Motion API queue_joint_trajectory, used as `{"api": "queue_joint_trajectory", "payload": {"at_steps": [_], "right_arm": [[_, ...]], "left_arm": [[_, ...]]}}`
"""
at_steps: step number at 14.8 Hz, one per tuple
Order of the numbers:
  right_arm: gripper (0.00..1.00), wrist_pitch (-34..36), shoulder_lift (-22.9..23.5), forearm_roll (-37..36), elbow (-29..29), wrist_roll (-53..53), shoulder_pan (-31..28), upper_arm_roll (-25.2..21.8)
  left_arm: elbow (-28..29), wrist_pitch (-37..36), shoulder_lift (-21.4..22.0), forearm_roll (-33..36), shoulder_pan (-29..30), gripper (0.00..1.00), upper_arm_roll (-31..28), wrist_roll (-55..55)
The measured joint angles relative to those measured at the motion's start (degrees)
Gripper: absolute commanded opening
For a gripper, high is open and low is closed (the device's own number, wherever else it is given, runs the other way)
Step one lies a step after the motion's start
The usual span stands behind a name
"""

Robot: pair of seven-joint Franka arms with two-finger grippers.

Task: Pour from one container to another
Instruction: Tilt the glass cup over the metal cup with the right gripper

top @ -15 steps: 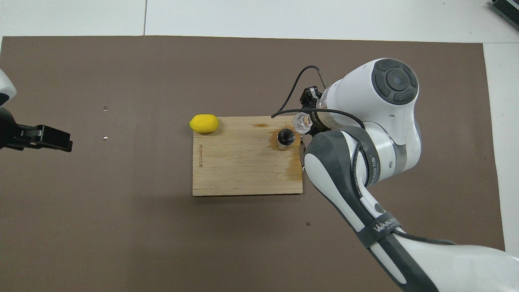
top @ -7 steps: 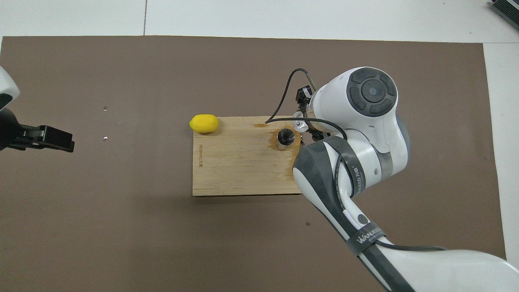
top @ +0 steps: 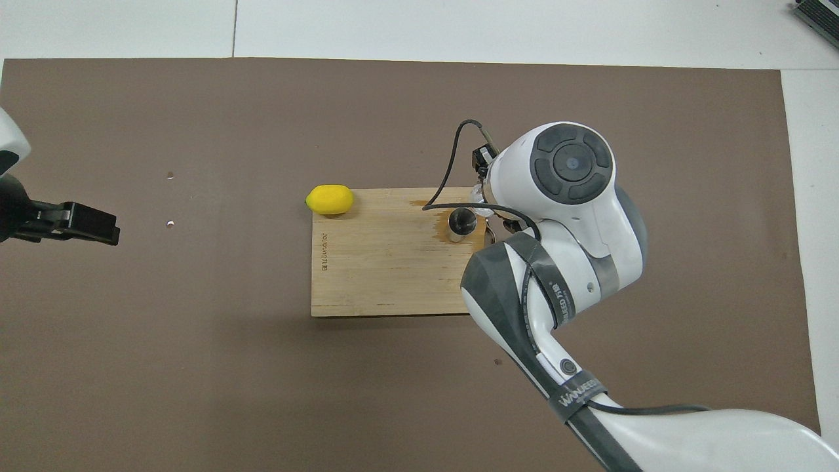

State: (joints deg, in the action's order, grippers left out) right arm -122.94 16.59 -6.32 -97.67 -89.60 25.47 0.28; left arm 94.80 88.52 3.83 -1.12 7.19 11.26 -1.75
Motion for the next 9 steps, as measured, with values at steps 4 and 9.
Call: {"api": "queue_joint_trajectory", "payload": {"at_steps": [4, 9], "right_arm": [[0.00, -0.33, 0.06, -4.19, -1.09, 0.00, 1.51, 0.02], [0.00, -1.38, 0.05, -6.49, -2.21, 0.03, 2.02, 0.02]], "left_arm": [[0.00, 0.15, -0.08, -0.01, -0.84, 1.00, -0.71, 0.00], [0.02, 0.15, -0.10, -0.03, -0.97, 1.00, -1.91, 0.00]]}}
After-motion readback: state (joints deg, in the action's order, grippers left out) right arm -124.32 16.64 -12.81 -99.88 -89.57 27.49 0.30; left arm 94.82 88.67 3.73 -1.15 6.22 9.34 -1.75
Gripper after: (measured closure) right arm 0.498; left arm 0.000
